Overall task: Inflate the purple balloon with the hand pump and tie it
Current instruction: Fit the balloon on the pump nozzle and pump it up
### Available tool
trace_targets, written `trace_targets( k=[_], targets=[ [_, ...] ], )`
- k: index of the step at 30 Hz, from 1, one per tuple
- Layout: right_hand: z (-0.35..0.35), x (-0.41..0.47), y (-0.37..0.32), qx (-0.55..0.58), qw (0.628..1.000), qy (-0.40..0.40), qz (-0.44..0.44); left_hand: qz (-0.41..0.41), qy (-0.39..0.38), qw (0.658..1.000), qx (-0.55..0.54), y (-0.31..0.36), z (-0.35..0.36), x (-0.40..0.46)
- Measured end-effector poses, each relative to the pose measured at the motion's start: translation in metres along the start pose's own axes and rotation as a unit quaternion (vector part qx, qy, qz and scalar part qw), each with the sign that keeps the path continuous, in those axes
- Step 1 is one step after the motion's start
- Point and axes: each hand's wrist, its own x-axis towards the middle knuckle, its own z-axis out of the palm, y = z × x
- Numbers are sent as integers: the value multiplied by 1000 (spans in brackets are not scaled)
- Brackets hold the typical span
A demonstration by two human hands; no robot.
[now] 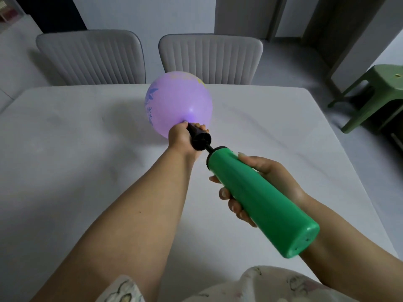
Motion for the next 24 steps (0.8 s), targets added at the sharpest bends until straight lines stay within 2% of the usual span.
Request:
trace_targets(
  k=[2, 8, 11, 18, 24],
  targets=[
    [0, -6, 1, -2, 1000, -9, 3, -3, 6, 1000, -3, -1, -4, 1],
    [18, 28, -24, 6, 999, 49, -23, -1, 23, 1000, 11, -7, -2, 2],
    [15, 37, -22, 28, 998, 51, -38, -7, 7, 999, 50, -10, -2, -1],
    [5, -3, 2, -26, 999, 26, -23, 9, 4, 1000, 15, 1, -1, 5],
    [16, 22, -24, 2, 998, 53, -31, -3, 24, 999, 29, -7, 6, 4]
  ],
)
